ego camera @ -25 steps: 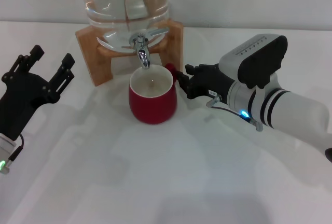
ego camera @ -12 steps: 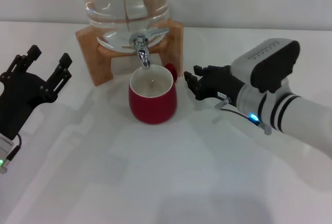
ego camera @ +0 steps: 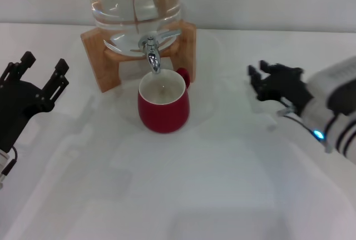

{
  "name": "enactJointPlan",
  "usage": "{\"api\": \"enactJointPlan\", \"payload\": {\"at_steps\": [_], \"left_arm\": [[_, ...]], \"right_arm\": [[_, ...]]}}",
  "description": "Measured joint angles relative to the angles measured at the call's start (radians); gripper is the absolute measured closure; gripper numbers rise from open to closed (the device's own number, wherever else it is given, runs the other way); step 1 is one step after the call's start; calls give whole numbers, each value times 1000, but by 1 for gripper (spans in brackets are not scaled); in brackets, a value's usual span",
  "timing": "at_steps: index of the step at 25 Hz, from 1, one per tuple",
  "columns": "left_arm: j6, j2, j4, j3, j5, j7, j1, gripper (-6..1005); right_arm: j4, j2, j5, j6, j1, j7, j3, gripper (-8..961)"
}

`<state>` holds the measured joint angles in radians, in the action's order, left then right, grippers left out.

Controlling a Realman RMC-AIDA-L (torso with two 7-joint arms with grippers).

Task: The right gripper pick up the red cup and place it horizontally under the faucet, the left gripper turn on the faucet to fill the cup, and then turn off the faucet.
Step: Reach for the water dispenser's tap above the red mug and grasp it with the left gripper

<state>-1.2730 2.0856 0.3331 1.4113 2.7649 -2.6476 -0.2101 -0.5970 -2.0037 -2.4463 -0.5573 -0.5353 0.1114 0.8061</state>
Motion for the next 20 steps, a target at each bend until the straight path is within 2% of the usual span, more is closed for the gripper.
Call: {"api": "enactJointPlan", "payload": {"at_steps": [2, 8, 16, 20], "left_arm": [[0, 0, 0, 0, 1, 0, 0, 243], [-1, 2, 0, 0, 8, 0, -2, 242], [-5, 2, -8, 4, 9, 0, 0, 242], [-9, 2, -14, 6, 9, 0, -1, 242]], "right_arm": [[5, 0, -14, -72, 51, -13, 34, 685], [30, 0, -23, -220, 142, -22, 65, 685], [99, -3, -22, -377, 181, -17, 61, 685], [124, -4, -21, -418, 191, 5, 57, 570]]}}
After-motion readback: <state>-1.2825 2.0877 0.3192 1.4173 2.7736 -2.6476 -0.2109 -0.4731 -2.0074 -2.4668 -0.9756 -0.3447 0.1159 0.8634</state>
